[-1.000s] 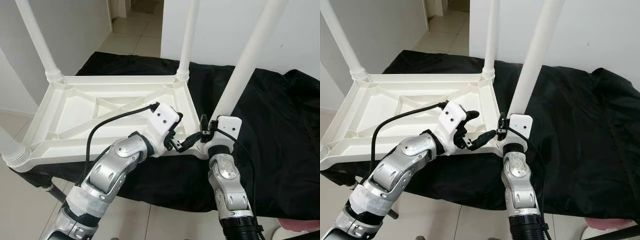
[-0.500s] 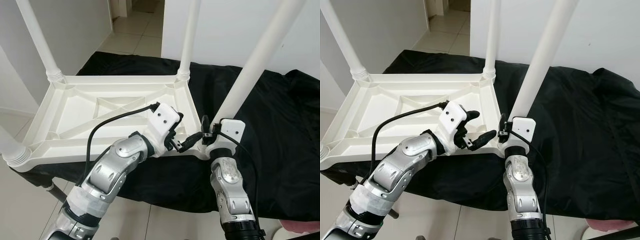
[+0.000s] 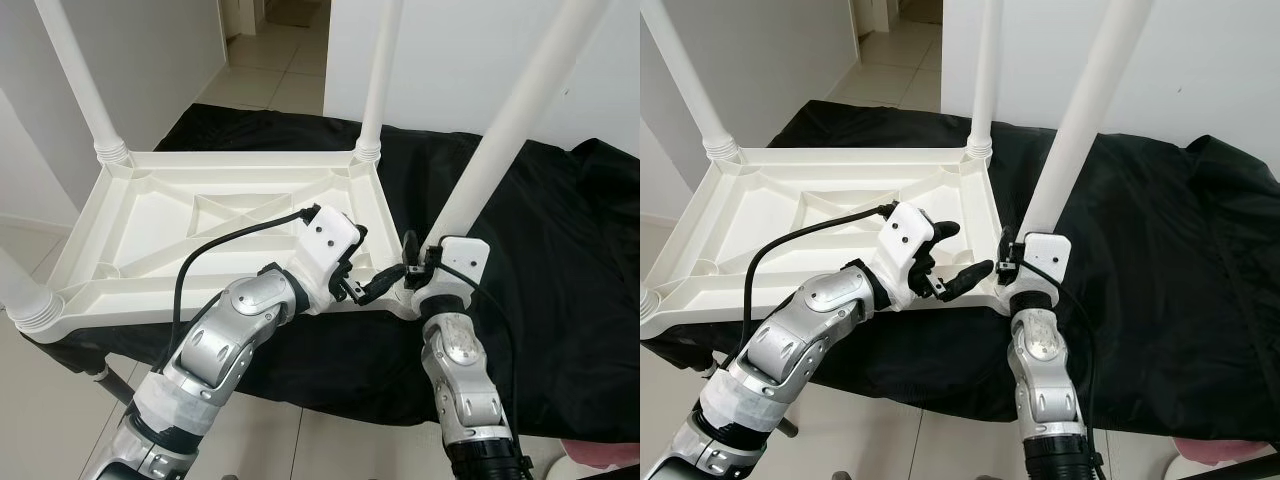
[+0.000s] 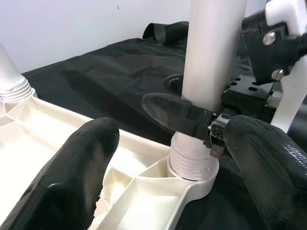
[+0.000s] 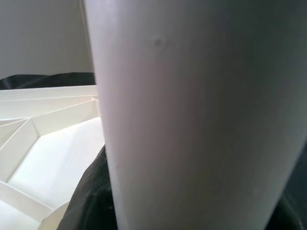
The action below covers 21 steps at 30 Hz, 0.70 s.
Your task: Building children table
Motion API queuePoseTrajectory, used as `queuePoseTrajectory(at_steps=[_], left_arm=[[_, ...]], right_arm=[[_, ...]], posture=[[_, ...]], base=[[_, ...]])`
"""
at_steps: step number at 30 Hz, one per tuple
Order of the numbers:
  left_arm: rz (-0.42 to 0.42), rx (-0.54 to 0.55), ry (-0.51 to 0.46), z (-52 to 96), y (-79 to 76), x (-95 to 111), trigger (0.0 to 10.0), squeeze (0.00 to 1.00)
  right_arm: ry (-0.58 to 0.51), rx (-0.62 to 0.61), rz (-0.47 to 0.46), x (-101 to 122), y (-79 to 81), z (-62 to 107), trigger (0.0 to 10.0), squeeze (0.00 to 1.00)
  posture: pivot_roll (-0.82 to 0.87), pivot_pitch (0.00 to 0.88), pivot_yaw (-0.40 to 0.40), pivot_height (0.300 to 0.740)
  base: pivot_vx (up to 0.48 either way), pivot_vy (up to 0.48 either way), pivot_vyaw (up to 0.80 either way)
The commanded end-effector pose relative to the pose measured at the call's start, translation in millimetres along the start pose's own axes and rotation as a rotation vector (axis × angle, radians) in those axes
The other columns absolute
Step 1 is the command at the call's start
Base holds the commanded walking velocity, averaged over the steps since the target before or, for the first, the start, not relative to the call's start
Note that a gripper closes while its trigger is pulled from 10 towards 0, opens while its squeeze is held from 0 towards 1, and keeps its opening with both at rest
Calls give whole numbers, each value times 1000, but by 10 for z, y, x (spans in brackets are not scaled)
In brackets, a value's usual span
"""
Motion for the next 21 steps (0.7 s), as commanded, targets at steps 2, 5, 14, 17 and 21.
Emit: queuePoseTrajectory(at_steps=[2,5,14,17,21], left_arm=[[-5,-24,15,2,-11,-21,10000,0],[-4,-26,14,-1,-19,-23,10000,0],[-2,-34,13,-9,-32,-22,10000,0],[9,-39,10,-12,-33,-17,10000,0],[17,-49,7,-5,-24,-3,10000,0]], right_arm=[[-94,19,-5,272,33,-55,10000,0],[-161,38,-24,485,90,-78,10000,0],[-224,64,-17,668,108,-85,10000,0],[-197,61,0,614,32,-94,10000,0],[-146,78,45,546,-93,-132,10000,0]], posture=[[-52,1,-17,740],[-53,1,-17,740],[-59,0,-16,740],[-59,0,-16,740],[-60,0,-17,740]], base=[[0,0,0],[0,0,0],[0,0,0],[0,0,0],[0,0,0]])
Point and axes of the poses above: a point about 5 cm out from each wrist's last joint towards the gripper, its own z axis pointing back from the gripper into the wrist, its own x axis along the axis of the wrist's last joint, y = z × x, the point moved 2 cm from there along -z, pointing out of the wrist towards the gripper, and after that the axes turned 5 degrees about z, right-handed, at the moved point
